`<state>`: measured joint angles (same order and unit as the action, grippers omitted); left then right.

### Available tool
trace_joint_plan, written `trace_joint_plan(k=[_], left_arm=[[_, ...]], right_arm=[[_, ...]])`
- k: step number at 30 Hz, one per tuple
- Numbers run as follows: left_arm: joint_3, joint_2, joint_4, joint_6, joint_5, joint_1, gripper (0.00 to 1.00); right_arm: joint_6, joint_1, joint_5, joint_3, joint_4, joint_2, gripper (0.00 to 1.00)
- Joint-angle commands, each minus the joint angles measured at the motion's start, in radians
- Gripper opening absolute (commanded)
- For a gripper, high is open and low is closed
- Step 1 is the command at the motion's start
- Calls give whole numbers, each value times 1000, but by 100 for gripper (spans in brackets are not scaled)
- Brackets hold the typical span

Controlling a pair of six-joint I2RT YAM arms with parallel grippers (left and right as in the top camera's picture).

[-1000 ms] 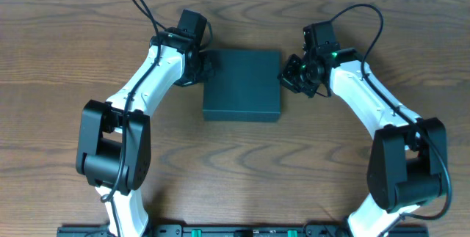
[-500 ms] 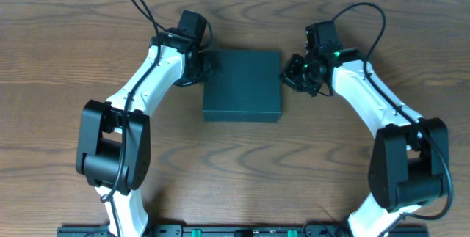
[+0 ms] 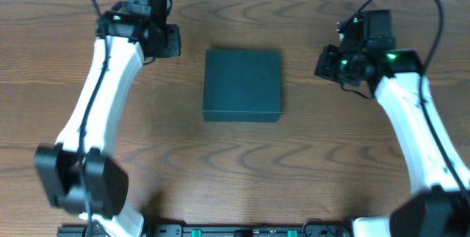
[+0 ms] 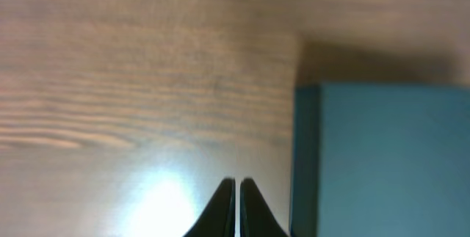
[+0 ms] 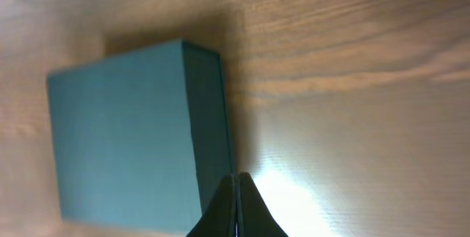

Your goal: Pack container

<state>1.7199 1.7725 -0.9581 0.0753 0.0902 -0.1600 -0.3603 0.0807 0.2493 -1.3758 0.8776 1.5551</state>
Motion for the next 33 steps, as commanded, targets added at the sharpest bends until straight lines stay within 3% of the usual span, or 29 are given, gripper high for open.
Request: trace_joint_plan(k=[1,6,7,8,11,12,14,15,16,26,33], left_arm=[[77,-87,-100,-140,-14,-6,6],[89,-256,-263,-140,-3,-6,6],[89,-290,-291,-144,10,-6,6],[89,-330,-322,-154,31,-6,8],[89,-460,-404,-192,99,-6,41],[89,-510,-433,-193,106,-6,53],[89,-584,-476,-192,106,-6,68],[89,-624,-502,-192,110,-6,87],[89,-658,-525,-192,110,-6,95],[89,-1032,-678,-192,143,-6,95],[89,-1195,-723,-226,202,-6,95]], right_arm=[[153,-1,-71,-71,75,-96,2],[239,-1,-130,-89,223,-271,2],[247,-1,-130,-89,246,-297,4],[255,-1,-130,-89,278,-335,20],[272,-1,-130,-89,364,-447,54],[273,-1,-130,-89,392,-488,78],[285,-1,-126,-89,434,-553,91],[298,-1,-119,-89,455,-584,95],[314,-1,-108,-89,480,-619,97],[388,-1,-28,-89,718,-959,99],[388,-6,93,-89,720,-1189,98]])
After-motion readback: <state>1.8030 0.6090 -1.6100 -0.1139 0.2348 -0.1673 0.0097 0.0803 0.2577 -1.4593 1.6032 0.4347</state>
